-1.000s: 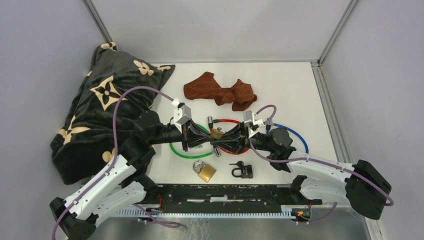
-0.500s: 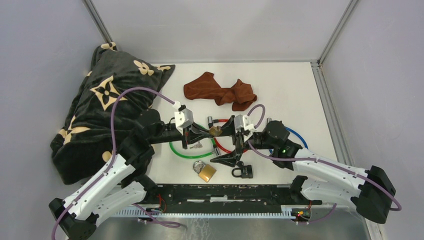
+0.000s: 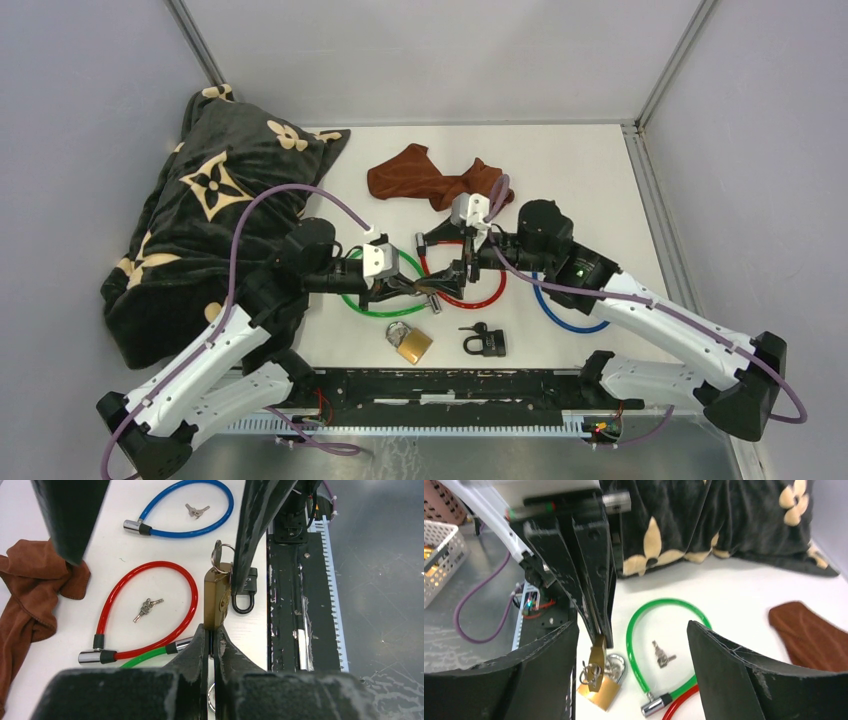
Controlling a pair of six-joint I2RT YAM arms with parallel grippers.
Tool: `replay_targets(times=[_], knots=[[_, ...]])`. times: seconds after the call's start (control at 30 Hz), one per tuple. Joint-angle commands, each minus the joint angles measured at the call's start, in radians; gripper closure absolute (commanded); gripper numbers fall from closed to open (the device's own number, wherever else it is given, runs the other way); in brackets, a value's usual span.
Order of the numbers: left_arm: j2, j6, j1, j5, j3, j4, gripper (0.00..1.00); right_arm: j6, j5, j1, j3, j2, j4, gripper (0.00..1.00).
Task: Lock with the key
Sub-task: Lock the lock.
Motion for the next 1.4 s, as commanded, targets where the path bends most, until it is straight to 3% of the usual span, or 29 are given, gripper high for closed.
replay_targets(times=[0.0,0.27,0.37,0.43,0.63,0.87,0.9,1.0,1.13,1.23,1.37], knots=[[0.004,0.070,-0.002,0.008,0.062,-0.021,0.98,-0.021,-0.022,0.006,0.041,0.028,-0.108,0.16],[0.015,0.072,-0.002,0.003,0.064,-0.030,0.98,-0.023,0.008,0.048,0.065,0.079,-0.172,0.28],[0.018,0.070,-0.001,0.003,0.065,-0.030,0.98,-0.023,0.016,0.061,0.070,0.089,-0.178,0.37],[0.017,0.068,-0.002,0.006,0.065,-0.030,0.98,-0.022,0.017,0.062,0.070,0.092,-0.176,0.48],[0.013,0.067,-0.002,0.010,0.064,-0.029,0.98,-0.017,0.037,0.064,0.058,0.085,-0.180,1.00],[0.000,-0.011,-0.001,-0.020,0.048,0.003,0.98,0.040,0.045,0.062,0.040,0.050,-0.115,1.00],[-0.006,-0.044,-0.001,-0.031,0.038,0.032,0.94,0.064,0.052,0.061,0.026,0.038,-0.084,1.00],[-0.027,-0.134,-0.001,-0.047,0.003,0.089,0.63,0.143,0.036,0.060,-0.026,-0.004,0.056,1.00],[-0.062,-0.246,0.003,-0.064,-0.038,0.129,0.43,0.164,0.084,0.056,-0.054,-0.055,0.092,1.00],[-0.093,-0.315,0.026,-0.067,-0.045,0.165,0.34,0.198,0.069,0.041,-0.098,-0.098,0.168,1.00],[-0.117,-0.501,0.080,0.016,-0.041,0.307,0.34,0.252,0.045,0.027,-0.201,-0.170,0.371,1.00]])
